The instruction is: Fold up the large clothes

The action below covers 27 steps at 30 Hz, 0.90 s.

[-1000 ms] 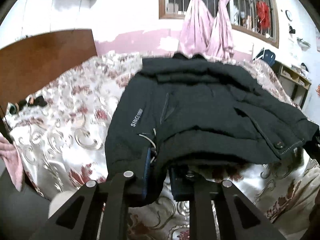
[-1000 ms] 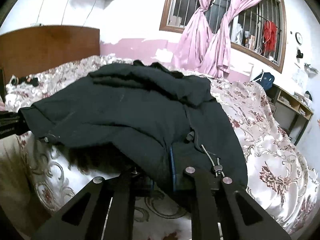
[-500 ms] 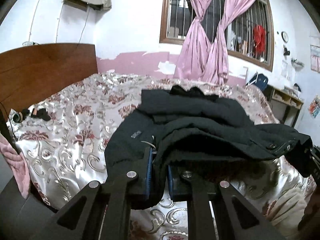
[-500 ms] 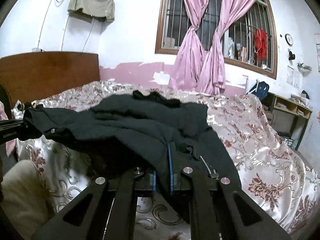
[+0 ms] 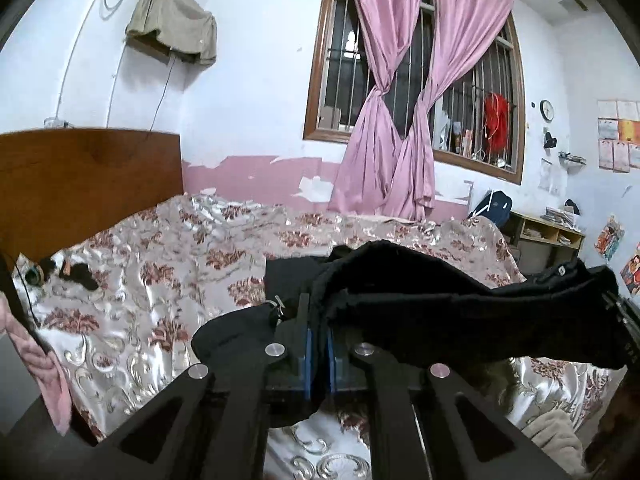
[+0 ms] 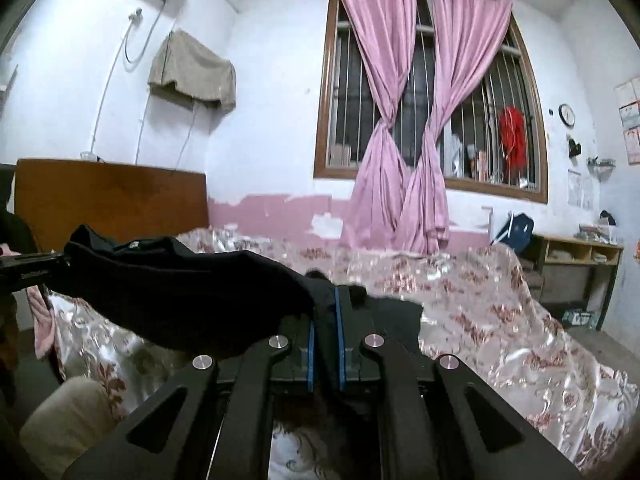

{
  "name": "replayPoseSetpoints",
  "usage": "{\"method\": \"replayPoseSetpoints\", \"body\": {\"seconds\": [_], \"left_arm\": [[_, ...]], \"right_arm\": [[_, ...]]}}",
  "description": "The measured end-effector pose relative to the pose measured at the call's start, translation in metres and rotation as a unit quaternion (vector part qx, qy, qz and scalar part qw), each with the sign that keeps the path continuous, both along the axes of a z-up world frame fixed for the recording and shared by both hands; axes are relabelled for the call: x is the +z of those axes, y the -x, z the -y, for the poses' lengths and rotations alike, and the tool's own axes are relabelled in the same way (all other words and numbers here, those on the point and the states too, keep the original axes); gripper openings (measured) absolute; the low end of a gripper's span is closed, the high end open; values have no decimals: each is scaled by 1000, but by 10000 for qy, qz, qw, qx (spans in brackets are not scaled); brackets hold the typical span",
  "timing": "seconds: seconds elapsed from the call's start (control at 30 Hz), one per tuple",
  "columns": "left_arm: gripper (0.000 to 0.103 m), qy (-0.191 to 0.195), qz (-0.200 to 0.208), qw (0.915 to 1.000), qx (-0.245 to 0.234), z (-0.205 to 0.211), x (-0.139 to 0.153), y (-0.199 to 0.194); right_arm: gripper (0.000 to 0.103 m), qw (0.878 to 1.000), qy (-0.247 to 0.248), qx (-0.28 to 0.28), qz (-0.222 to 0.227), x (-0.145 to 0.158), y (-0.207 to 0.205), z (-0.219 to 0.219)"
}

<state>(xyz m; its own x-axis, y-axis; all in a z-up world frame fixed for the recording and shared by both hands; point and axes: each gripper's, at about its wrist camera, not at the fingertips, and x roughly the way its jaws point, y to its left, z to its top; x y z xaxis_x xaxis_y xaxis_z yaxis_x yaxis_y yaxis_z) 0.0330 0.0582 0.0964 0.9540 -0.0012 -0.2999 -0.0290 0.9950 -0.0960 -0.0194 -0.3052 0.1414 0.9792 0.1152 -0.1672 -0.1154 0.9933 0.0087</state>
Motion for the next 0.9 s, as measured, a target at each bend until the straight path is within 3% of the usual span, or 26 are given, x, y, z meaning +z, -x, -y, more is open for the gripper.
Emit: {"method": "replayPoseSetpoints", "body": {"seconds": [0.47,0.8,0.9], "left_arm": [[6,-317,206,9992,-114,8,23,-46],[6,-400,250,9986,-237,8,39,-102],[6,-607,233,9976,-229,11,43,-129]], "right_arm": [[6,9997,133,-44,209,21,-28,-5],[6,9994,283,-22,206,30,-80,-5],[6,9988,407,-33,257,35,-100,-6]]}}
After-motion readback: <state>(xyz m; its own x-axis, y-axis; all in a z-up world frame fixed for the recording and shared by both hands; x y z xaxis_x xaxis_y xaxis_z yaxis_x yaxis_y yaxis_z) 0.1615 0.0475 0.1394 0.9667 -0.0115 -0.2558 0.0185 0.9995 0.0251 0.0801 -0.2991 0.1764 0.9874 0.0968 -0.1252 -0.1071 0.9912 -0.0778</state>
